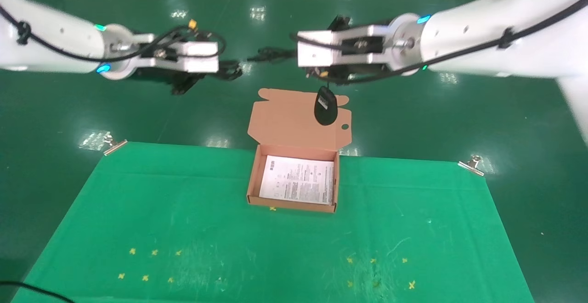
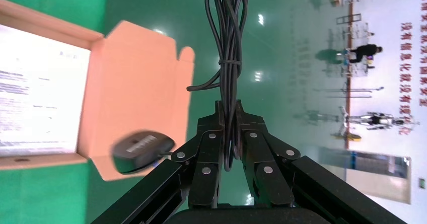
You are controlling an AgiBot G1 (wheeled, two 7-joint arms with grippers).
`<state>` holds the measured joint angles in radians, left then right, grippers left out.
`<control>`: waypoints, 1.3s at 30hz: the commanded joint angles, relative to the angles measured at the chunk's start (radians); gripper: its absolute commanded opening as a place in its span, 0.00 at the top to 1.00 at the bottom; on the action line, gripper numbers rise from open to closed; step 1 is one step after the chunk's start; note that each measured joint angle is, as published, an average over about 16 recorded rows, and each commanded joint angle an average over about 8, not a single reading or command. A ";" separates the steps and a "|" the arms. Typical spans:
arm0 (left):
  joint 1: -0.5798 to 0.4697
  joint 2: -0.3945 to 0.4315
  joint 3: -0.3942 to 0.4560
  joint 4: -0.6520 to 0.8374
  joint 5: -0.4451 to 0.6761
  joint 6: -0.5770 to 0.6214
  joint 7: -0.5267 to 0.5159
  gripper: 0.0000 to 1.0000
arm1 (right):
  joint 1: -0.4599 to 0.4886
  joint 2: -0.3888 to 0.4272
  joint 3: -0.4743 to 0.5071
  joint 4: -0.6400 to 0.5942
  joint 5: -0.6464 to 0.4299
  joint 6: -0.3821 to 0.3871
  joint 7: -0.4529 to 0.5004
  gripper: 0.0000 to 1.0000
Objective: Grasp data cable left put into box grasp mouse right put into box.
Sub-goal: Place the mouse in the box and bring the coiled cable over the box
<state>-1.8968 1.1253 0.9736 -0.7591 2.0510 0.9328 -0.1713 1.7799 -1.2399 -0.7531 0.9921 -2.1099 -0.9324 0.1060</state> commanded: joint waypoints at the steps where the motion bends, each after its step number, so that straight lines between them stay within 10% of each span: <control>1: 0.007 -0.012 0.005 0.001 0.008 0.009 -0.011 1.00 | -0.011 -0.007 -0.005 -0.002 -0.006 0.001 0.008 1.00; 24: 0.018 -0.129 0.045 -0.229 0.160 0.129 -0.231 1.00 | -0.102 -0.127 -0.145 -0.249 0.165 0.113 -0.139 1.00; 39: 0.022 -0.134 0.046 -0.248 0.168 0.133 -0.246 1.00 | -0.137 -0.134 -0.387 -0.310 0.382 0.268 -0.043 1.00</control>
<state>-1.8747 0.9912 1.0192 -1.0063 2.2186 1.0659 -0.4175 1.6455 -1.3735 -1.1332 0.6761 -1.7257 -0.6752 0.0670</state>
